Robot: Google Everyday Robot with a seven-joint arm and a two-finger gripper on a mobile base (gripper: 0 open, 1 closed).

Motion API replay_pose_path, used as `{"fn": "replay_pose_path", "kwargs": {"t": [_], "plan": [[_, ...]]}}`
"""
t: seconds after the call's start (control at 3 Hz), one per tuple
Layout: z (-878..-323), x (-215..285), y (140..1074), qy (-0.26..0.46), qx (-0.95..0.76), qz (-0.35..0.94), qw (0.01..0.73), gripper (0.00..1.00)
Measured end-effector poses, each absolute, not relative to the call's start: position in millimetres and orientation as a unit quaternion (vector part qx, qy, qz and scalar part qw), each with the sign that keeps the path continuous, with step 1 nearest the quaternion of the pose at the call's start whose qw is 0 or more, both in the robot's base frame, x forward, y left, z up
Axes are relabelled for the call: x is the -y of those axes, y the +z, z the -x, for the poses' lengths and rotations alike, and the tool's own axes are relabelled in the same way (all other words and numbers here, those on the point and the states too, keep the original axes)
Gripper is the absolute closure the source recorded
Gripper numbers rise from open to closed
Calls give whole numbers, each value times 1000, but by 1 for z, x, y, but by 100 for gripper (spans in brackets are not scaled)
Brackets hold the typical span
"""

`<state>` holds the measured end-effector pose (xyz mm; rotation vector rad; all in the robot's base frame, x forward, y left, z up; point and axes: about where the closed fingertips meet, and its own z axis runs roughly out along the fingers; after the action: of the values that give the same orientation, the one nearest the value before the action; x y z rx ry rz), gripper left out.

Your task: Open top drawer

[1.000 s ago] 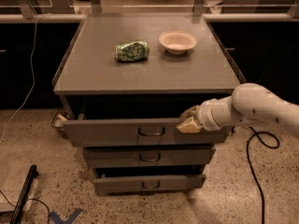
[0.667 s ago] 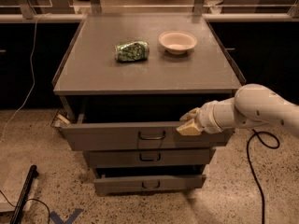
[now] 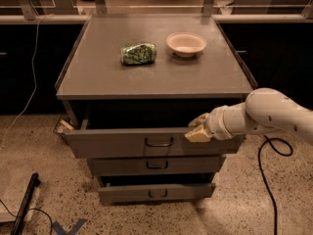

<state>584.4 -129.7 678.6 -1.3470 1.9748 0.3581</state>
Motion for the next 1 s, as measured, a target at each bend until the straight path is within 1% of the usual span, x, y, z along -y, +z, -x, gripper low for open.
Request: {"fn": "replay_pose_path", "kwargs": {"t": [0.33, 0.67, 1.0], "plan": [[-584, 130, 679, 139, -764, 521, 354, 51], [-584, 130, 679, 139, -764, 521, 354, 20], [-584, 130, 679, 139, -764, 521, 354, 0]]}}
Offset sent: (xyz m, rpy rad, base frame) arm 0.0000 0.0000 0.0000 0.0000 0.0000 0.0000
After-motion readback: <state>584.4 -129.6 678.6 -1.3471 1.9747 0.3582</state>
